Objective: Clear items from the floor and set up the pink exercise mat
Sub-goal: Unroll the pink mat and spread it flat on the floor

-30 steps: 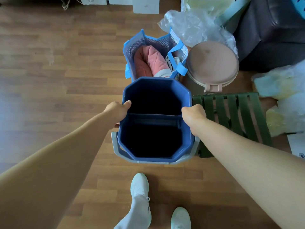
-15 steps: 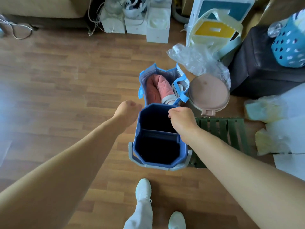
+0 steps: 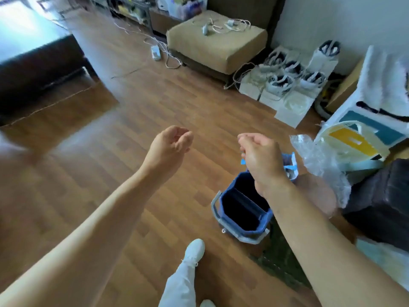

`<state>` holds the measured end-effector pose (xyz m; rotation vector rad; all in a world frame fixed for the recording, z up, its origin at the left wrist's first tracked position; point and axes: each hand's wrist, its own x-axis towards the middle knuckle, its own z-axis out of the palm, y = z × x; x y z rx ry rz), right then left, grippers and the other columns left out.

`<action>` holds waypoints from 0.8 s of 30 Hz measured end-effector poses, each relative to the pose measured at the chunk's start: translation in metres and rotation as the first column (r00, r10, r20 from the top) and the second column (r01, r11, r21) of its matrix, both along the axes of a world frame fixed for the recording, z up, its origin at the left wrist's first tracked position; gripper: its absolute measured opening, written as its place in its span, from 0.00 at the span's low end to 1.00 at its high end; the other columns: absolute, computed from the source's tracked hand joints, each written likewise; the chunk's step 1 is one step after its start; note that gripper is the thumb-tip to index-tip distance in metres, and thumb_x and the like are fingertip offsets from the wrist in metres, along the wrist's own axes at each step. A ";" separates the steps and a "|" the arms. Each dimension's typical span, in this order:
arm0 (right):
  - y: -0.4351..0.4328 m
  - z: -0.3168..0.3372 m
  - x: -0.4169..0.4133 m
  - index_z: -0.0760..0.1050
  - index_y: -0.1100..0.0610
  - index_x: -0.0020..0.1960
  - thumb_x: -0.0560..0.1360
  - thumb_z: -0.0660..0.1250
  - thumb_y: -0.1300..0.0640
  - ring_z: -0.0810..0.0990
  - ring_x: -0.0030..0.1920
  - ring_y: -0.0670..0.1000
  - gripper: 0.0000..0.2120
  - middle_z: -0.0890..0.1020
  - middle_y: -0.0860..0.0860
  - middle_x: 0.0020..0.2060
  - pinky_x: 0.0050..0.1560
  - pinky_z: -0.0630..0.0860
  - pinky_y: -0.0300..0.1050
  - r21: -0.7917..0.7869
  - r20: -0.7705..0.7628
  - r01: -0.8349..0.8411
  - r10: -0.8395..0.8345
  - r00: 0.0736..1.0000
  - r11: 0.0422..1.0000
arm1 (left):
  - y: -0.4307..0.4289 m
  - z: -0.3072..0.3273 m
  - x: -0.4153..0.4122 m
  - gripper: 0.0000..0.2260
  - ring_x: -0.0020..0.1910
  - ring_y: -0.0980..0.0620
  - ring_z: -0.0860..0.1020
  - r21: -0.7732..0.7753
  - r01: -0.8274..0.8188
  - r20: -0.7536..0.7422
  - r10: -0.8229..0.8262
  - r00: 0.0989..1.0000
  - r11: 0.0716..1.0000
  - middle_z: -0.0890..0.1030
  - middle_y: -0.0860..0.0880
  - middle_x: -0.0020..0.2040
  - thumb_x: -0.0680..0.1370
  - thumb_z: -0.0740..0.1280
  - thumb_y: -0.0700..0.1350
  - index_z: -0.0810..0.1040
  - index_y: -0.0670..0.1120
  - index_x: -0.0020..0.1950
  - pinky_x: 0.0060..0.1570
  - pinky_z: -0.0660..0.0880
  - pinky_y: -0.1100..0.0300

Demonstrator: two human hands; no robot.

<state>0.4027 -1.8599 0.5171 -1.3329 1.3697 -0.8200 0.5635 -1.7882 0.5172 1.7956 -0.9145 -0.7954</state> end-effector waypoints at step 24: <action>0.458 0.090 0.352 0.79 0.54 0.53 0.78 0.64 0.57 0.77 0.38 0.45 0.07 0.79 0.47 0.37 0.41 0.75 0.38 -0.087 0.127 -0.949 0.948 0.292 0.304 | 0.591 0.084 0.161 0.09 0.45 0.47 0.81 -0.112 -0.925 0.110 0.930 0.352 0.363 0.82 0.43 0.47 0.80 0.63 0.49 0.78 0.45 0.52 0.50 0.76 0.54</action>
